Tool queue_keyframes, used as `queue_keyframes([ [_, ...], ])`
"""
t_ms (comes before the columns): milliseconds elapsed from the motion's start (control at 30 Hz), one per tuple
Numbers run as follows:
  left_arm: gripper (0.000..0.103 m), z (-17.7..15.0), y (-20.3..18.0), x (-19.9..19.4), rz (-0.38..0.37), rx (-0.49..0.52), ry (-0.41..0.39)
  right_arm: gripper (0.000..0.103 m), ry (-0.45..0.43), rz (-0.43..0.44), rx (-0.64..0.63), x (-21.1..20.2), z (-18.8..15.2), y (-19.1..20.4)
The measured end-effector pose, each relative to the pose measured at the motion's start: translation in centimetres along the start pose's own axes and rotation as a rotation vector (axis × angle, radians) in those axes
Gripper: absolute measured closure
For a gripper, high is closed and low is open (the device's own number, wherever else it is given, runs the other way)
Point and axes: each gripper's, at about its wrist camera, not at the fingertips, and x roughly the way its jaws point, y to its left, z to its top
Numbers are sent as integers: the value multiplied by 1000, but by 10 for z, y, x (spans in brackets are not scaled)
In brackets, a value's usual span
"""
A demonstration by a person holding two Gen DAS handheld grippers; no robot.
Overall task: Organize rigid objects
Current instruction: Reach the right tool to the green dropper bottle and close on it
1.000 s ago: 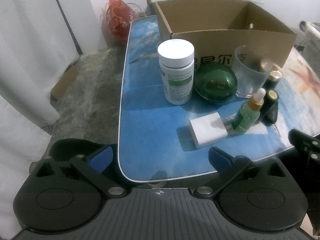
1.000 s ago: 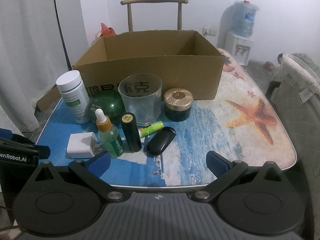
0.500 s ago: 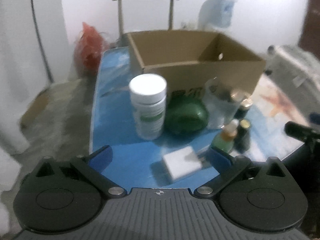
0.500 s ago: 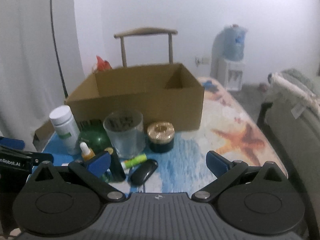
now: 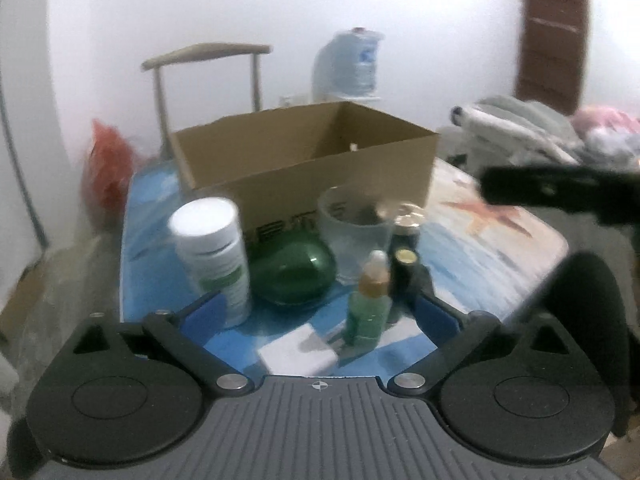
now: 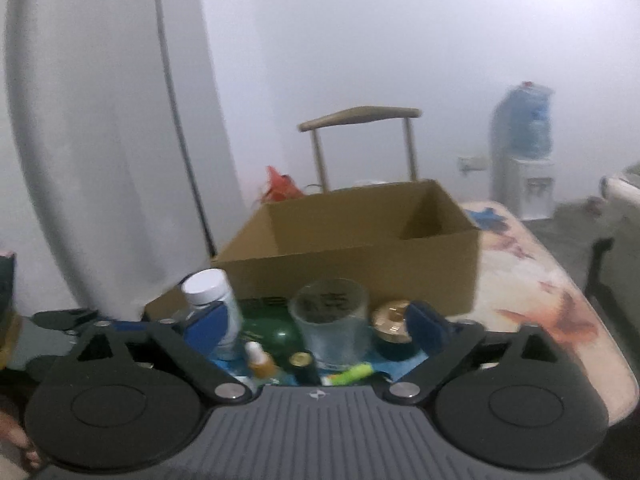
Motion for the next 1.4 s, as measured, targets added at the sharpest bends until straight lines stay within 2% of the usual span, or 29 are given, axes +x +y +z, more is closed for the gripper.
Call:
queue_keyframes([
  [67,8,0,-4,3,-19,25,-3,23,17,39,-36,6,4,9],
  [133,18,1,-6,9,-43,43,0,32,42,71,-65,14,5,19],
  [167,27,2,-7,12,-56,53,6,34,56,83,-79,18,3,23],
  [200,32,2,-8,16,-68,61,16,35,72,98,-102,23,5,28],
  [300,36,2,-9,28,-96,78,31,46,109,121,-160,36,5,39],
  [367,39,2,-10,34,-117,91,43,61,149,132,-189,47,6,44],
  [467,42,1,-10,41,-142,108,57,72,203,141,-201,61,6,44],
  [733,51,-4,-8,55,-184,123,84,78,272,152,-241,77,2,46],
  [1100,71,-7,-8,73,-218,133,123,87,322,141,-267,86,-1,47],
  [1233,71,-8,-6,72,-219,125,115,92,325,132,-276,88,-1,49],
  [1400,72,-9,-6,69,-221,114,111,93,319,142,-270,85,-2,51],
])
